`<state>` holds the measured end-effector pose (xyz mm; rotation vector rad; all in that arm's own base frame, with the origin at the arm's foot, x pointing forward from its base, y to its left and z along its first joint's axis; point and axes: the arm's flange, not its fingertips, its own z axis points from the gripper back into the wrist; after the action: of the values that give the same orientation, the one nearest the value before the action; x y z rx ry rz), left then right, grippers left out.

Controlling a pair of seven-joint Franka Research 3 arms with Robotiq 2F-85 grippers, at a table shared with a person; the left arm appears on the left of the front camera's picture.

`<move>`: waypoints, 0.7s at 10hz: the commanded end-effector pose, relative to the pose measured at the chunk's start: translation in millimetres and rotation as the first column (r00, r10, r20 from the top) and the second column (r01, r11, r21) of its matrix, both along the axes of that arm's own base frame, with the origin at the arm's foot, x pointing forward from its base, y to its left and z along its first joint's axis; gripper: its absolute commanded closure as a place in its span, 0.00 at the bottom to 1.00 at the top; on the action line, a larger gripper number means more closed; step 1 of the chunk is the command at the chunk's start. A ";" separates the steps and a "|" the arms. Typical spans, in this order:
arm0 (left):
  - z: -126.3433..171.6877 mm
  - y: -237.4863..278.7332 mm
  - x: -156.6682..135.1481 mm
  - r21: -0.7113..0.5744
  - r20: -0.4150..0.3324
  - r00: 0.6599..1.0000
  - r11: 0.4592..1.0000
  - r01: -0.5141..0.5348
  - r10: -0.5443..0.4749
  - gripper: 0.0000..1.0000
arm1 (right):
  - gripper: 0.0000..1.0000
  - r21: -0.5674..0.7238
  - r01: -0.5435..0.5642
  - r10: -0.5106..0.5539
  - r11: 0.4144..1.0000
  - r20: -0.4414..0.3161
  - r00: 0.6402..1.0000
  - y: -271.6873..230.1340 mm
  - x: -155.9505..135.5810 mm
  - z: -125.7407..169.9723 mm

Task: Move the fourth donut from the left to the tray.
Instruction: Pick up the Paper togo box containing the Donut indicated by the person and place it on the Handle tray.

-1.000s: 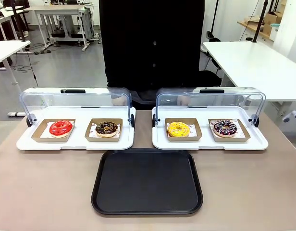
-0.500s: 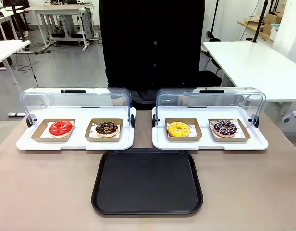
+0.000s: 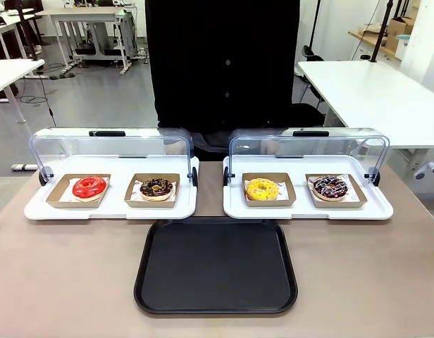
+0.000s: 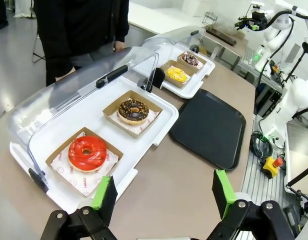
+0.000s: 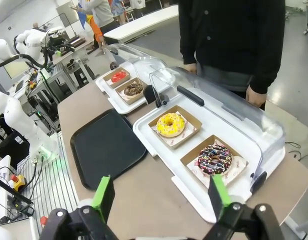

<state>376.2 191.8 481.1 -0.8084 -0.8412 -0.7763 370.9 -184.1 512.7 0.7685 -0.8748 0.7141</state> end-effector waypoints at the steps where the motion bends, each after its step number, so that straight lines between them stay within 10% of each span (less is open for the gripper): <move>1: 1.3 2.1 1.8 -0.024 0.033 0.999 1.000 0.009 -0.009 0.00 | 0.00 0.019 -0.009 0.008 1.000 0.038 0.999 -0.5 2.8 0.4; 7: 1.3 2.1 1.8 -0.024 0.033 0.999 1.000 0.009 -0.009 0.00 | 0.00 0.019 -0.009 0.008 1.000 0.038 0.999 -0.5 2.8 0.4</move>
<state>375.2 192.6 481.1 -0.8099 -0.8431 -0.7773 370.2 -184.4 512.1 0.7714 -0.8754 0.7166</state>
